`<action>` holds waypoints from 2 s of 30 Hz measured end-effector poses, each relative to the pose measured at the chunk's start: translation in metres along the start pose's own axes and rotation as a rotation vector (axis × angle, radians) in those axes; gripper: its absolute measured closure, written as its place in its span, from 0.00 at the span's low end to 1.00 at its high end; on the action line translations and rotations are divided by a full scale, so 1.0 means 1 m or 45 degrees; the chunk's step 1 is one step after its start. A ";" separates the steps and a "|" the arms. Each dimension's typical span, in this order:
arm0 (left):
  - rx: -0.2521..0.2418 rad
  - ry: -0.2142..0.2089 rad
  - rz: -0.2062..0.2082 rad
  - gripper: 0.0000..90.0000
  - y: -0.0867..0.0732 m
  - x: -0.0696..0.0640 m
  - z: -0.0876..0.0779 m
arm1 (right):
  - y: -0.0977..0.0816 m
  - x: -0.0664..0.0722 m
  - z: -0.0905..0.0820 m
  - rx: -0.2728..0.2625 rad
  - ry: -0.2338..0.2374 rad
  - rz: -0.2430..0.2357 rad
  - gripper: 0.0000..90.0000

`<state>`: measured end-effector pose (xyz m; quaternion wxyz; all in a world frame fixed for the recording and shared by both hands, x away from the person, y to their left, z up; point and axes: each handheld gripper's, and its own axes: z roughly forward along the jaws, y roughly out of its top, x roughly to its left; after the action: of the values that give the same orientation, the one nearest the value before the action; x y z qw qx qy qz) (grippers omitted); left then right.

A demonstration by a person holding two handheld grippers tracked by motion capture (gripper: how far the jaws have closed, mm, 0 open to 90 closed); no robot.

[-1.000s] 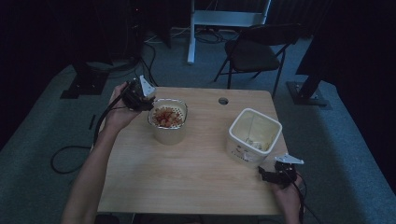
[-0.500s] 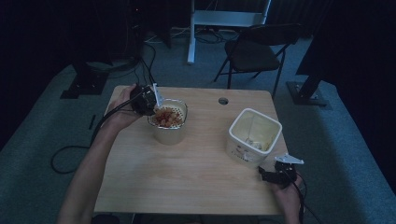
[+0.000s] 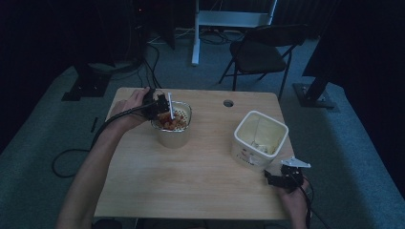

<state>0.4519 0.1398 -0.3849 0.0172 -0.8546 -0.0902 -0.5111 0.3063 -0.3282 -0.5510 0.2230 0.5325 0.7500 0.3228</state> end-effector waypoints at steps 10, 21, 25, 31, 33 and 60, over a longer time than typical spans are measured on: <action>0.039 0.048 0.136 0.36 0.011 -0.004 -0.003 | 0.000 0.000 0.000 0.000 0.000 0.000 0.13; 0.051 0.103 0.235 0.36 0.016 -0.004 -0.008 | 0.000 0.000 0.000 0.000 0.000 0.000 0.13; 0.040 0.123 0.276 0.36 0.020 -0.006 -0.012 | 0.000 0.000 0.000 0.000 0.000 0.001 0.13; 0.049 0.132 0.297 0.36 0.021 -0.008 -0.009 | 0.000 0.000 0.000 0.000 0.000 0.000 0.13; 0.051 0.133 0.308 0.36 0.021 -0.008 -0.008 | 0.000 0.000 0.000 0.000 0.000 0.000 0.13; 0.081 0.182 0.329 0.37 0.006 0.000 -0.011 | 0.000 0.000 0.000 0.000 0.000 0.001 0.13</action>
<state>0.4428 0.1326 -0.3796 0.1163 -0.8195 0.0060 -0.5612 0.3063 -0.3282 -0.5509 0.2228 0.5327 0.7499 0.3229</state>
